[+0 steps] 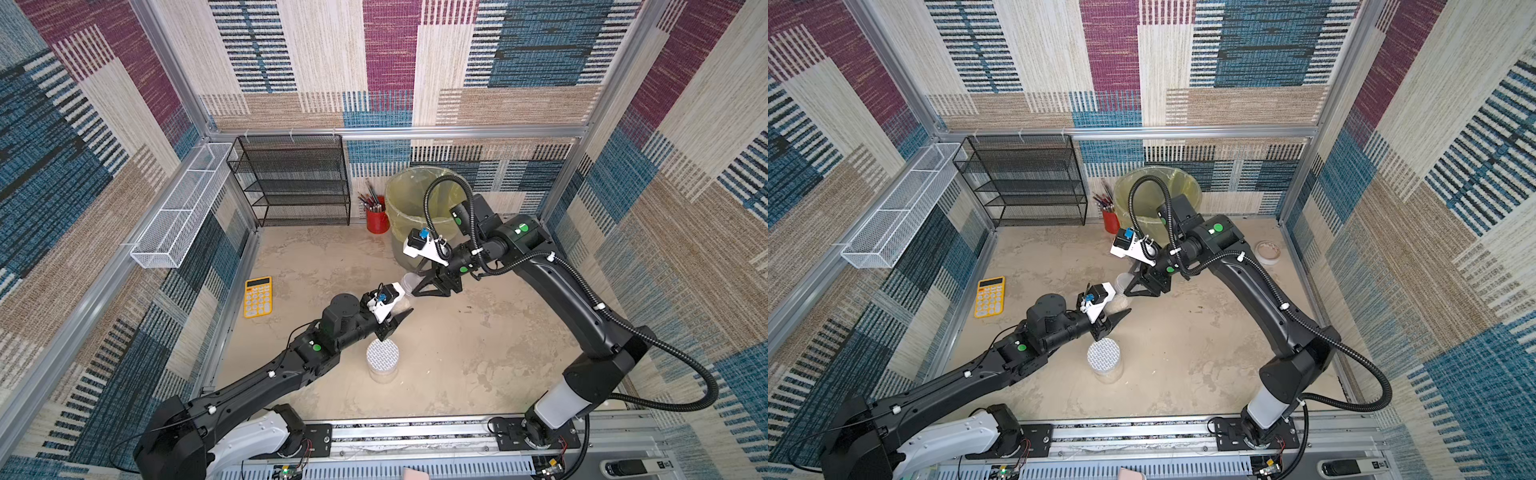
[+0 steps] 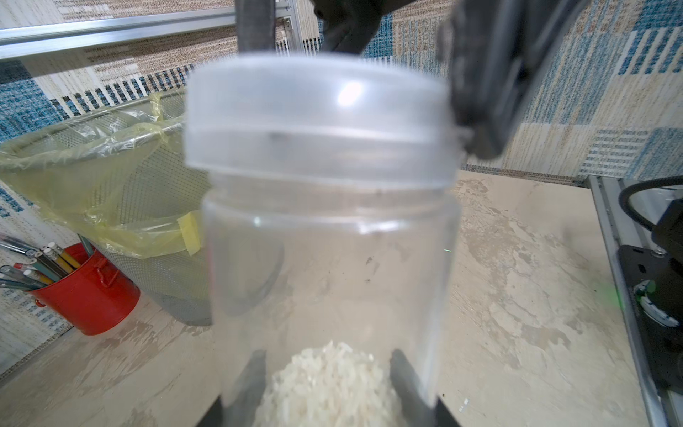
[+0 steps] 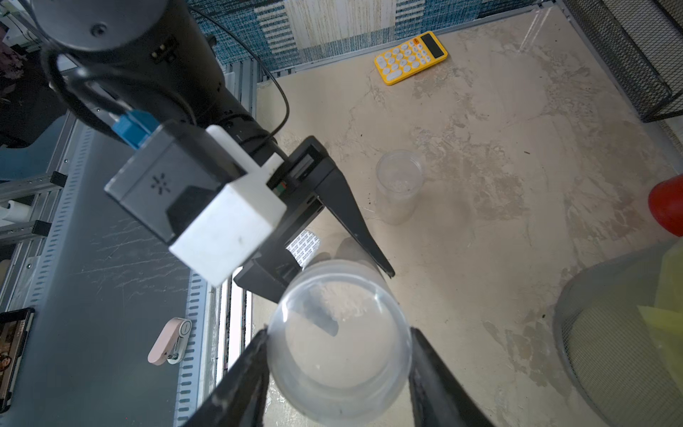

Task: Empty moldy rice from jars
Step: Unscrew the lid from the jar.

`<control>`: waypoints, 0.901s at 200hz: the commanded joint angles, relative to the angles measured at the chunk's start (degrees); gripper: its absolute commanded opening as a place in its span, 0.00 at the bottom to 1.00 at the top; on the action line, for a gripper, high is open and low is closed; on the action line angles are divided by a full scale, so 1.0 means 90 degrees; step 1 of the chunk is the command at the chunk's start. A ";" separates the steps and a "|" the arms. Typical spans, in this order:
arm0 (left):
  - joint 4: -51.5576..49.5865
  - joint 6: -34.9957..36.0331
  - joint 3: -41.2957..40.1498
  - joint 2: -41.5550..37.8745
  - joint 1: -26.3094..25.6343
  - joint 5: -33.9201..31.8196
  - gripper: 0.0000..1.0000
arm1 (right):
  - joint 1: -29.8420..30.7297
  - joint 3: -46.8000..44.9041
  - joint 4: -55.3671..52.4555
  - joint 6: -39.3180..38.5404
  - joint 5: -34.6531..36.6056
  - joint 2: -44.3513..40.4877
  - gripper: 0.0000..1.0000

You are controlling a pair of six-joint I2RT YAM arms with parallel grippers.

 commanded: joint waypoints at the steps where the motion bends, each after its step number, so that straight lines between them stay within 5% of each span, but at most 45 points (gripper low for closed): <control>1: -0.0878 0.0166 0.0003 0.0064 -0.0021 0.0533 0.00 | -0.0025 0.0002 0.0968 -0.0203 -0.0174 -0.0038 0.51; 180: -0.0837 0.0151 0.0013 0.0049 -0.0011 0.0387 0.00 | -0.0025 -0.0803 0.1736 0.0425 0.0265 -0.0407 0.65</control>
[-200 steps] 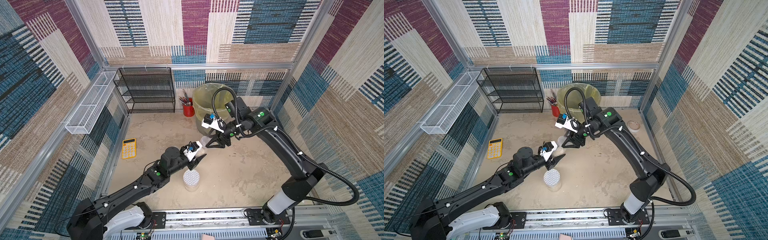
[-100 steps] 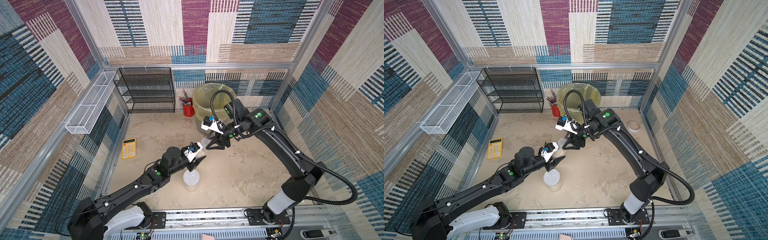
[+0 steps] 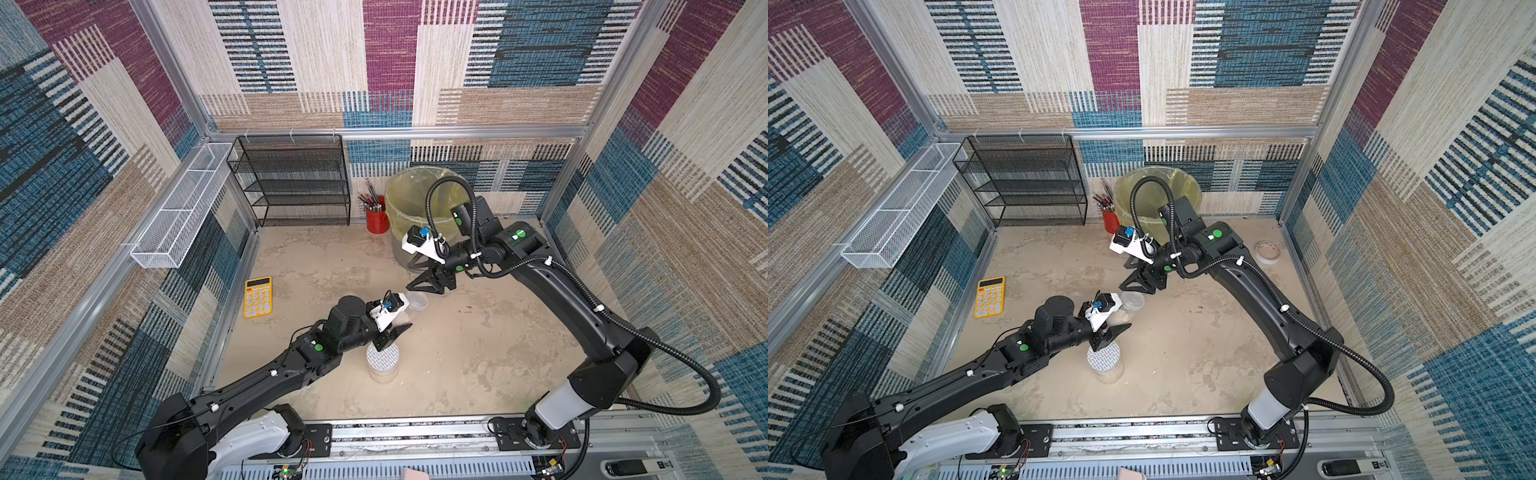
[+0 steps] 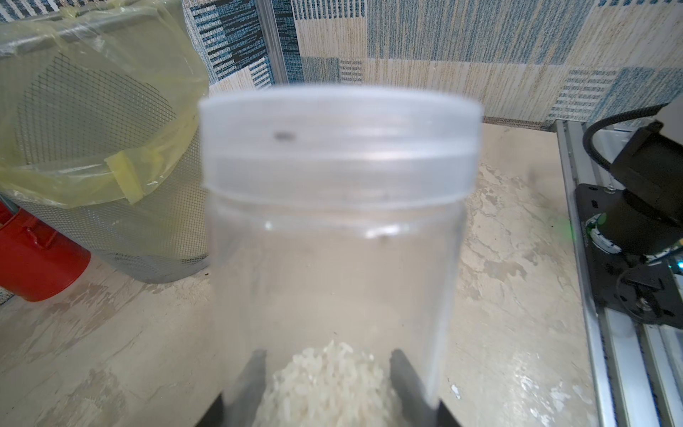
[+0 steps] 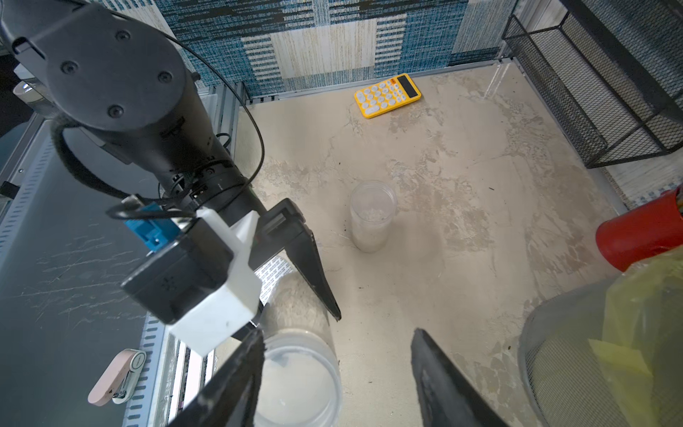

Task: Empty moldy rice from jars
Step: Unscrew the lid from the jar.

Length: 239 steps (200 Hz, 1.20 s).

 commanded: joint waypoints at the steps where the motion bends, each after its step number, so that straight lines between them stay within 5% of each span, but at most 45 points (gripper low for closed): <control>1: 0.0092 0.0056 -0.0002 -0.0011 0.0004 0.0093 0.00 | 0.0009 -0.0039 0.0422 0.0287 0.0325 -0.0138 0.65; 38: 0.0142 0.0078 -0.0067 -0.0109 0.0004 -0.0017 0.00 | -0.0047 -0.0168 0.1130 0.1758 0.1261 -0.0577 0.69; 67: 0.0220 0.0116 -0.0089 -0.0218 0.0004 -0.0214 0.00 | -0.0060 -0.0043 0.0959 0.4080 0.1833 -0.0859 0.77; 115: 0.0247 0.0281 -0.0050 -0.0303 0.0004 -0.0468 0.00 | -0.0050 -0.0468 0.0101 0.6952 0.1099 -0.1178 0.81; 157: 0.0402 0.0261 -0.0050 -0.0186 0.0004 -0.0463 0.00 | -0.0019 -0.0596 -0.0020 0.7704 0.0721 -0.1230 0.87; 173: 0.0461 0.0251 -0.0041 -0.0110 0.0004 -0.0435 0.00 | 0.0069 -0.0463 -0.0115 0.7825 0.0703 -0.1099 1.00; 239: 0.0565 0.0221 -0.0041 -0.0026 0.0004 -0.0405 0.00 | 0.0350 0.0001 -0.0476 0.8077 0.1186 -0.0592 0.99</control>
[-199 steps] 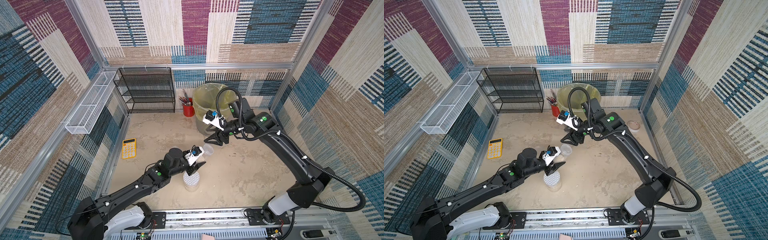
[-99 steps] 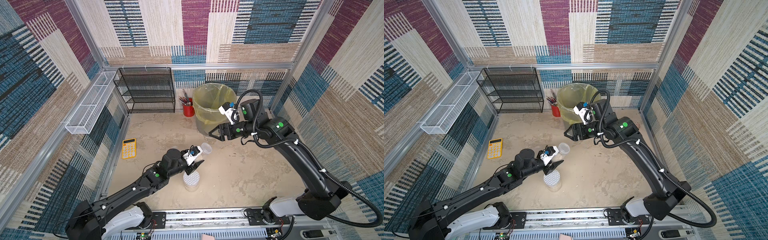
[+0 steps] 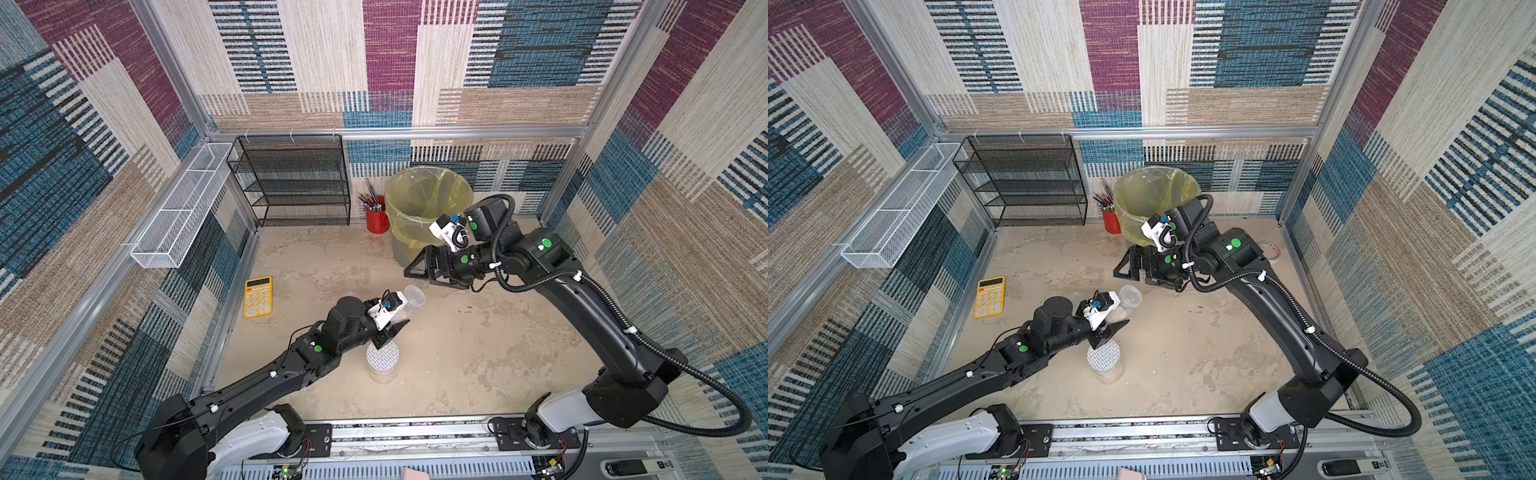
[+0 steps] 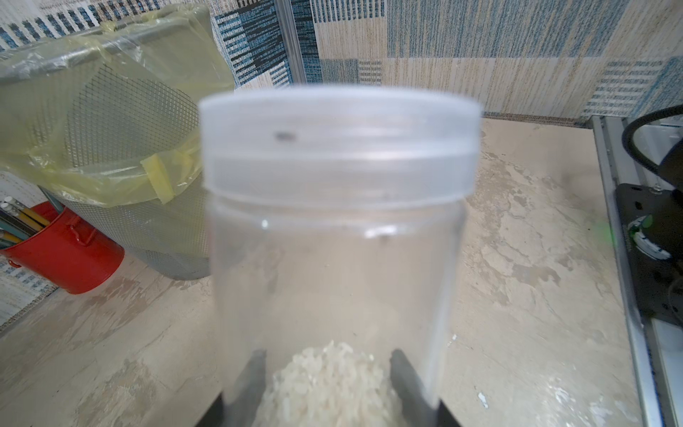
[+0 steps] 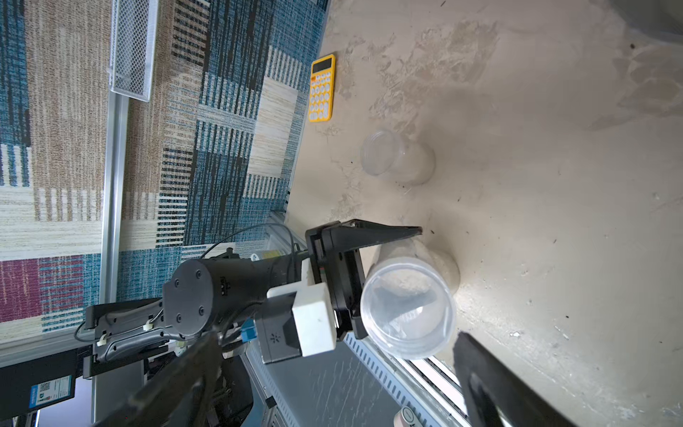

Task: Empty moldy rice from jars
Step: Unscrew the lid from the jar.

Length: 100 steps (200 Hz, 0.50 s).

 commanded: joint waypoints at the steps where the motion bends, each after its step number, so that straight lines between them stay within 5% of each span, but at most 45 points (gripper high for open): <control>1: 0.0341 0.0100 0.0040 0.0015 0.0004 -0.0009 0.00 | 0.0040 -0.0096 -0.0113 0.0241 0.0241 0.0022 0.99; 100: 0.0300 0.0102 0.0030 0.0017 0.0004 0.0044 0.00 | 0.0059 -0.0605 -0.0341 -0.0093 0.0290 0.0079 0.94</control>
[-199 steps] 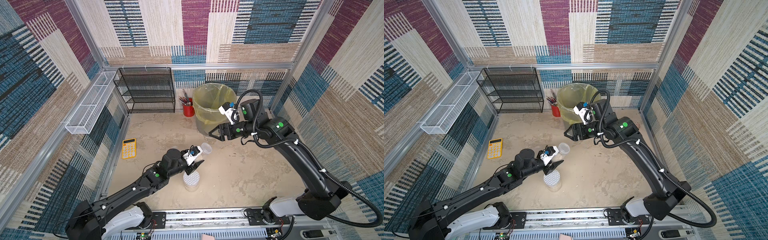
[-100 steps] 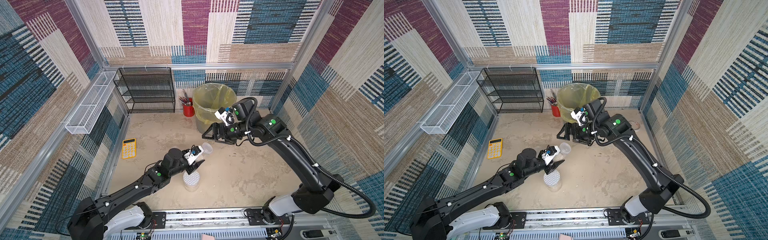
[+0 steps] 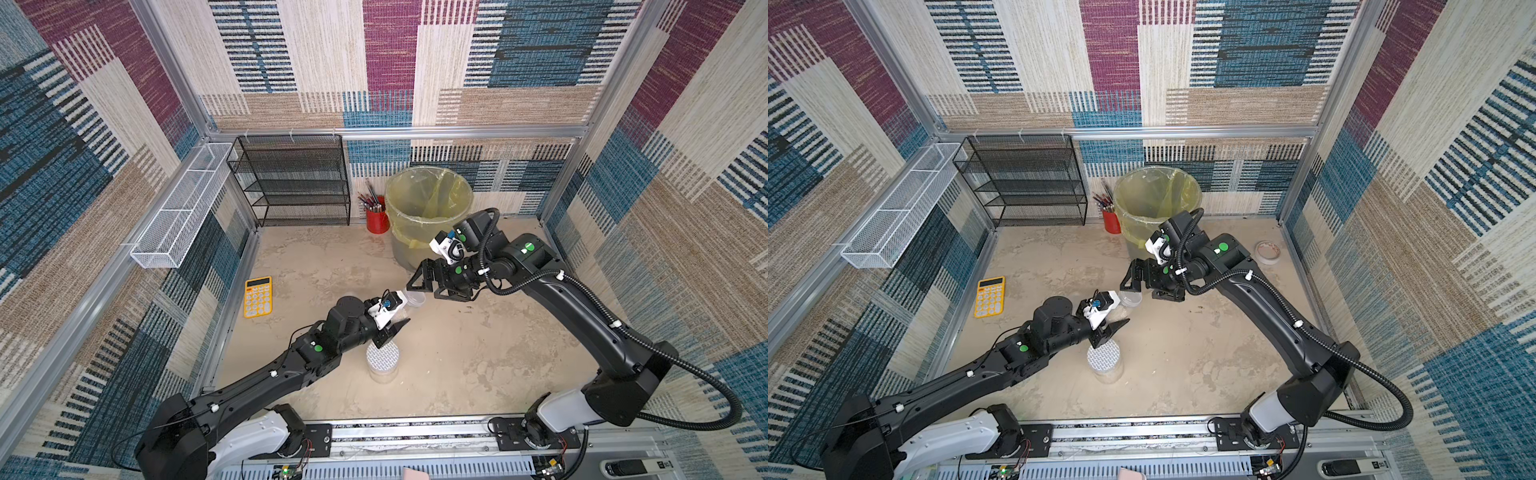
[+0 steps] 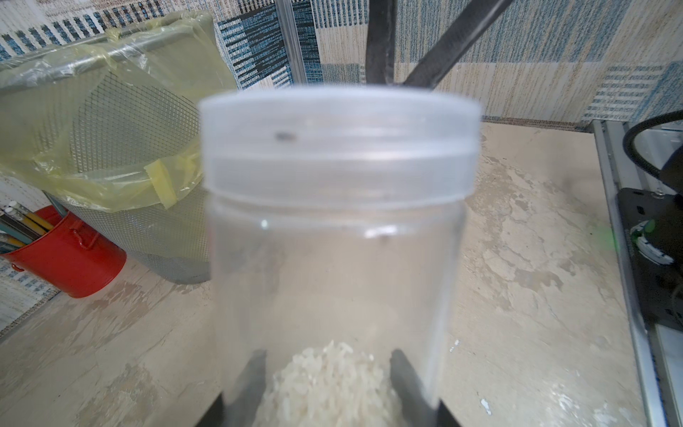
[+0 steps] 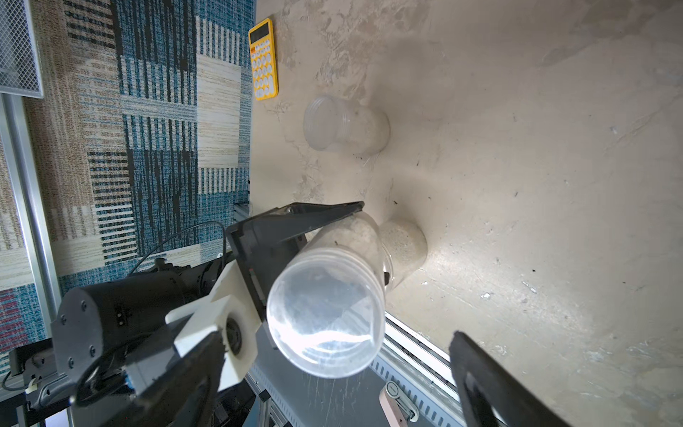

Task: Empty moldy rice from jars
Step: Unscrew the lid from the jar.

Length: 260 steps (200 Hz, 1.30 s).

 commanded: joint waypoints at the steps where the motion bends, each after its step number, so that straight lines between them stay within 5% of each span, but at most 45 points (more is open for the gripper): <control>1: 0.0254 0.0101 0.0030 -0.0001 0.0004 0.0044 0.00 | 0.0023 0.0086 -0.0126 -0.0169 -0.0016 0.0063 0.94; 74: 0.0216 0.0095 0.0079 0.0052 0.0004 0.0067 0.00 | 0.0118 0.0932 -0.0702 -0.0626 0.0347 0.0650 0.87; 260: 0.0127 0.0150 0.0108 0.0036 0.0004 0.0030 0.00 | 0.0227 0.0849 -0.0700 -0.0930 0.0120 0.0891 0.69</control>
